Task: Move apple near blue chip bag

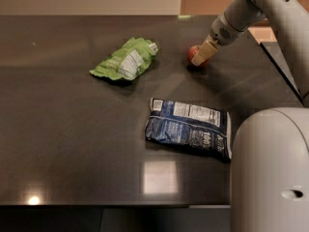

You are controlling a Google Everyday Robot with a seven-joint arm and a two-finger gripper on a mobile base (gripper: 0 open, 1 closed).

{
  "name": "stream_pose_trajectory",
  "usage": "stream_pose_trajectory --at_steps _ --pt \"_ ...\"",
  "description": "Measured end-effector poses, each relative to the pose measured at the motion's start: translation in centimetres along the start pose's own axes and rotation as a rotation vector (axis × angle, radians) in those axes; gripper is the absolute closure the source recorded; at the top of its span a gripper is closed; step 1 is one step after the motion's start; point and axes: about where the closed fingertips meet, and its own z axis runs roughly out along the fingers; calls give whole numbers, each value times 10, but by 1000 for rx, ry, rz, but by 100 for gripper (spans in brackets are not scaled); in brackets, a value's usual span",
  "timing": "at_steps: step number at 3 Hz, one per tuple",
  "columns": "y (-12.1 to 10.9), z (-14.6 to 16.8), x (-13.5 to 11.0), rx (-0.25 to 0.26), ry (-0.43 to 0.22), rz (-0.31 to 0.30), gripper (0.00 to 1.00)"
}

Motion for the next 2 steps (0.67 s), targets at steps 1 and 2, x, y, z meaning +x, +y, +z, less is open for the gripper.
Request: stream_pose_trajectory --at_steps 1,2 --pt "2 -4 3 -1 7 3 65" --pt "13 -18 2 -13 -2 -13 87"
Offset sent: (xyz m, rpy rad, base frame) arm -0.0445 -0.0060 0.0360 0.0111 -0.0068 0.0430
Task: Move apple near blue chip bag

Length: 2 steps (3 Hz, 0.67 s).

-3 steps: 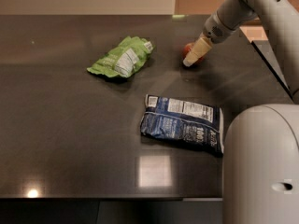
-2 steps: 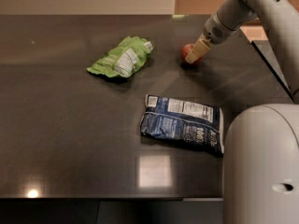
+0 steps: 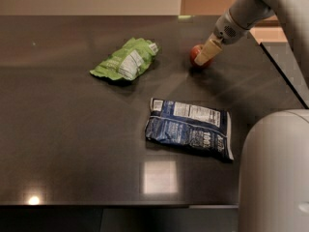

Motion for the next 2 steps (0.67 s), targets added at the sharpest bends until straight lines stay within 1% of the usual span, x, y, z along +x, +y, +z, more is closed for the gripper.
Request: stream_pose_trajectory --at_steps 1,2 --pt "22 -18 0 -30 -12 -22 100" --pt "52 -29 1 -73 -19 -60 100"
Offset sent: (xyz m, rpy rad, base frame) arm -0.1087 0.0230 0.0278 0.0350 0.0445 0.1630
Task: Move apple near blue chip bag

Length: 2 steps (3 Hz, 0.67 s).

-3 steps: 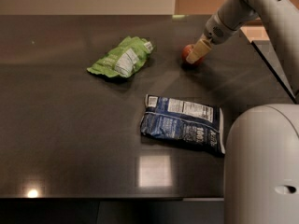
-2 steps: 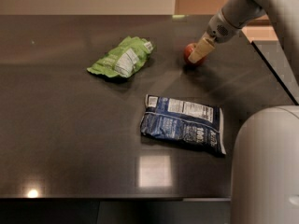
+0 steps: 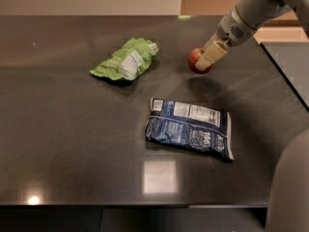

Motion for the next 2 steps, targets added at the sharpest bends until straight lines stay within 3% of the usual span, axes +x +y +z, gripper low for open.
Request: stream_pose_trajectory --at_steps 2 --pt "73 2 8 -82 4 -92 100"
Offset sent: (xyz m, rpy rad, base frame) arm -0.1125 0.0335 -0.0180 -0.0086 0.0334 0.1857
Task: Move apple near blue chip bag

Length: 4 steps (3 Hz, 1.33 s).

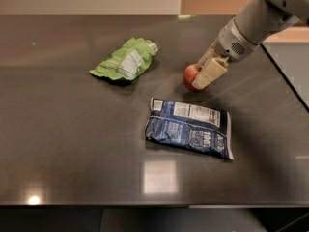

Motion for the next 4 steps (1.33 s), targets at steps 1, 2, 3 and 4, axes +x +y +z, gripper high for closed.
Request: stream_pose_trajectory --at_steps 1,2,3,4 --pt "23 12 14 -27 17 -19 79" --pt "31 19 25 -31 30 -21 54" --pt "31 20 24 -34 30 -22 31" --pt "31 22 24 -37 30 -23 8"
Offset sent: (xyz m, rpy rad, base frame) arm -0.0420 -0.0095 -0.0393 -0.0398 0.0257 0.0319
